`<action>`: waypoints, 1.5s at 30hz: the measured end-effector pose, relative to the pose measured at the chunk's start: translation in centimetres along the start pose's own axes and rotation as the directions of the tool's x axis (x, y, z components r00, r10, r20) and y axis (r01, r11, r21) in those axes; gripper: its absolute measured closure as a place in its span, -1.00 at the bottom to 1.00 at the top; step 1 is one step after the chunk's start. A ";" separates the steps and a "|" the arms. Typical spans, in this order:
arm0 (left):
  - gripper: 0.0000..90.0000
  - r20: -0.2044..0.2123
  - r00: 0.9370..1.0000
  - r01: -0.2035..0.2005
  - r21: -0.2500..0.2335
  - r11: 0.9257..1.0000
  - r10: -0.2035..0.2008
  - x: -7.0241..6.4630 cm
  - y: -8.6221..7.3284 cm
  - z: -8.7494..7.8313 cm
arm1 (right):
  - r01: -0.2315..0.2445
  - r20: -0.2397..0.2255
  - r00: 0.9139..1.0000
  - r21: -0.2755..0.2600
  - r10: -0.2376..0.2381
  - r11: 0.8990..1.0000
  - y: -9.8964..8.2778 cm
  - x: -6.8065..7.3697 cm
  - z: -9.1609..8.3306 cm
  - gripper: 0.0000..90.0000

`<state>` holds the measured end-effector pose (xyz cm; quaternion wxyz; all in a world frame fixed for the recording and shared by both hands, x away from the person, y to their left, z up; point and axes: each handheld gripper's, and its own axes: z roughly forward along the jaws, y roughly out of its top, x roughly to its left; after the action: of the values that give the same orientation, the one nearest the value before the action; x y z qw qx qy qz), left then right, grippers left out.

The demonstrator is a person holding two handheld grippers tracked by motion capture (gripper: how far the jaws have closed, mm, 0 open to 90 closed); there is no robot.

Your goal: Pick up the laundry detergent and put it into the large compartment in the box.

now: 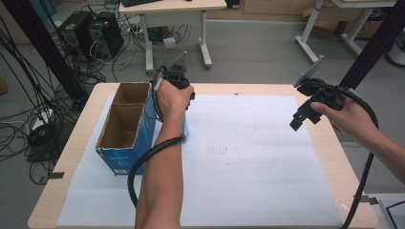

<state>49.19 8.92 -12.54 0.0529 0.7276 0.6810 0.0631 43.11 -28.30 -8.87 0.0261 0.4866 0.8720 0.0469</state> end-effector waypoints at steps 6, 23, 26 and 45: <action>-0.15 0.001 1.000 0.003 -0.016 1.000 -0.003 0.2 -0.4 -1.6 | 0.001 0.002 1.000 -0.009 -0.001 1.000 -0.4 0.3 -0.5 -0.90; -0.15 0.005 1.000 -0.012 -0.073 0.997 0.012 -0.2 -1.8 -9.1 | 0.006 0.016 1.000 -0.019 -0.005 1.000 -1.2 1.1 -1.6 -0.90; -0.15 -0.006 1.000 -0.019 -0.082 0.996 0.019 -0.6 -2.1 -10.5 | 0.009 0.017 1.000 -0.027 -0.009 1.000 -1.4 1.3 -1.8 -0.90; -0.15 0.015 0.999 0.036 -0.233 0.972 -0.033 1.7 -5.1 -21.1 | 0.026 0.013 1.000 -0.046 -0.025 0.999 -1.8 2.2 -2.8 -0.90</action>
<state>40.82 10.77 7.47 0.1427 0.7048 0.6812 0.1376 40.23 -27.54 -6.28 0.0433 0.4750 0.8766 0.0638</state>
